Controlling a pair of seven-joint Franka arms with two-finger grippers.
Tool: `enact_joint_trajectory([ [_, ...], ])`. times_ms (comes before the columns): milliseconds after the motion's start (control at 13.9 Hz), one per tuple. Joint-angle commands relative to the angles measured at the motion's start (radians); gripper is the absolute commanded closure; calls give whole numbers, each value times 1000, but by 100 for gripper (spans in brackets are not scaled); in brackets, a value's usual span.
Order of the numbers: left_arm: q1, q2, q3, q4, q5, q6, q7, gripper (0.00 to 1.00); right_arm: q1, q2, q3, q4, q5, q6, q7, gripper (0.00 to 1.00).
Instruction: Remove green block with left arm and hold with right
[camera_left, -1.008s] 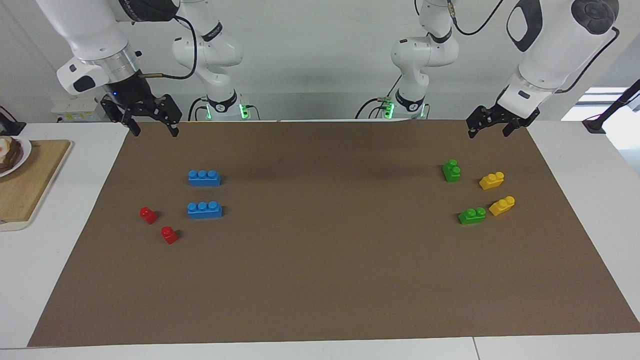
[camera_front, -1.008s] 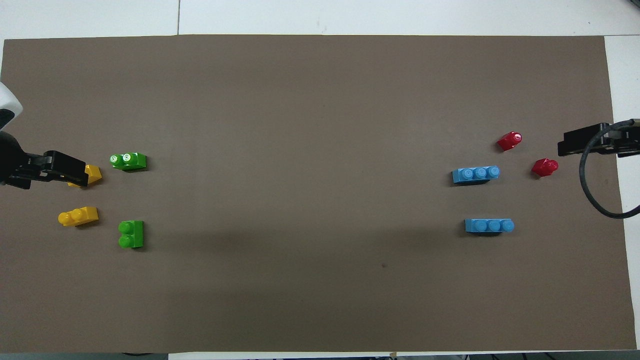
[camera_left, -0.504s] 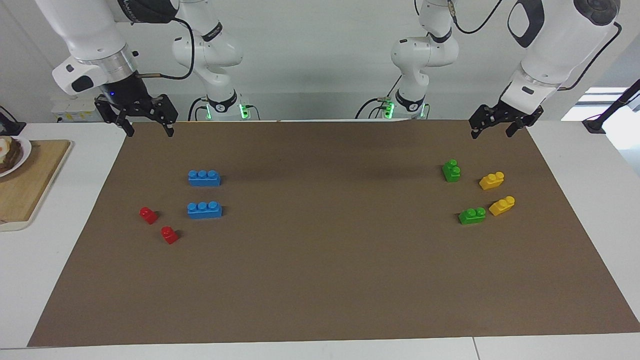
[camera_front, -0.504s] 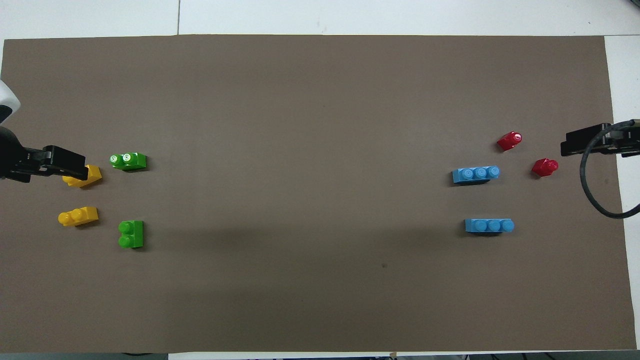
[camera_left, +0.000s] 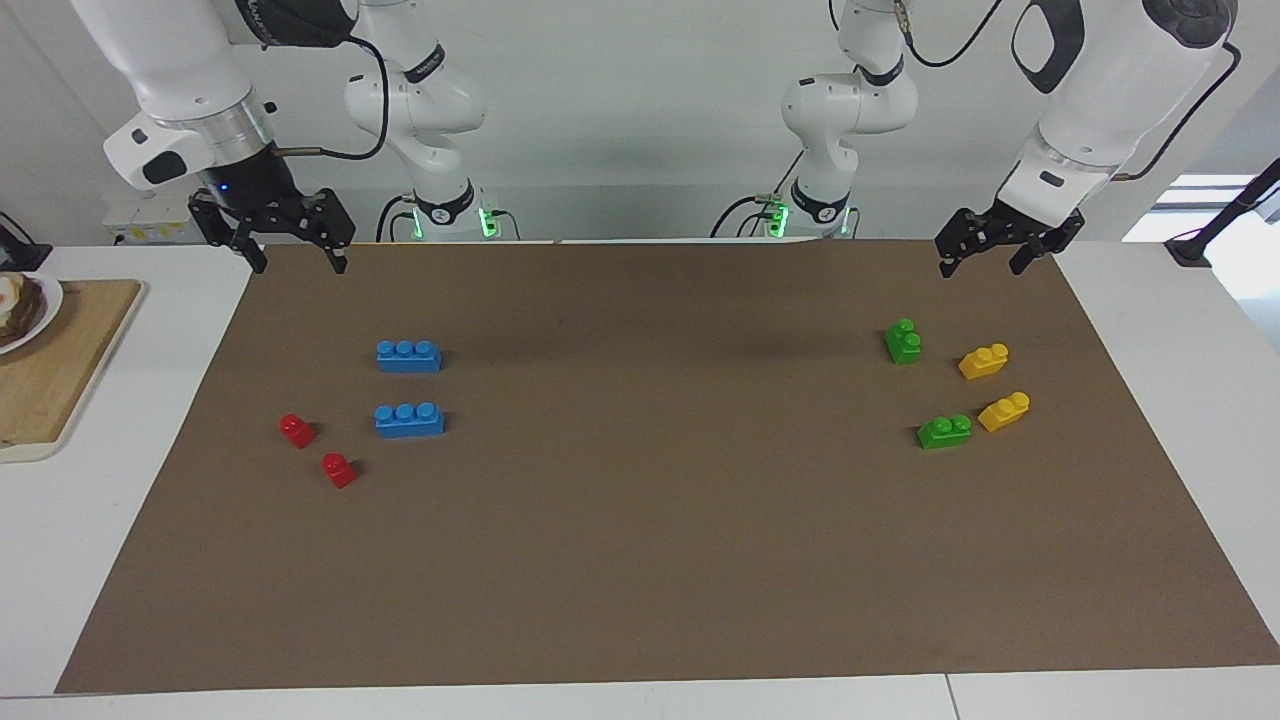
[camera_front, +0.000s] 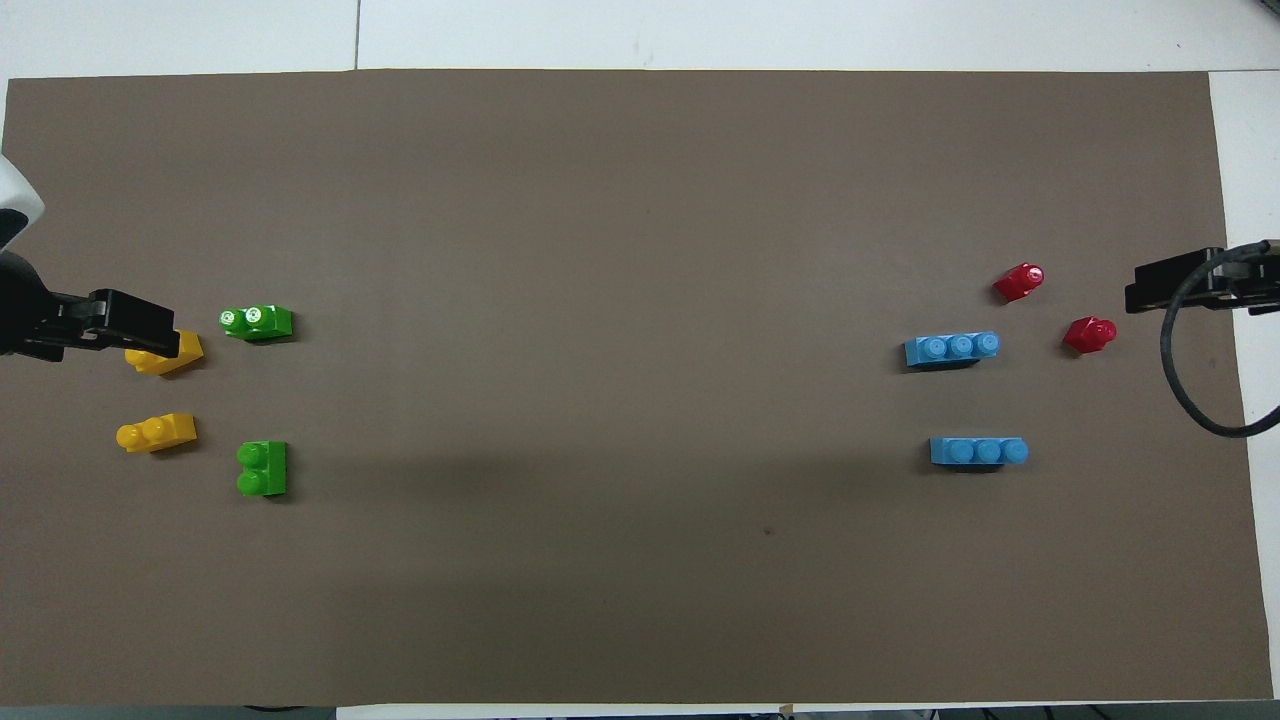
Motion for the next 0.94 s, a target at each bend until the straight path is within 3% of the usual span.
enact_joint_trajectory([
  [0, -24, -18, 22, -17, 5, 13, -3, 0, -6, -13, 5, -9, -33, -6, -25, 1],
  [864, -25, -13, 21, -7, 6, 18, -11, 0, -8, -15, 5, -9, -33, -8, -29, 1],
])
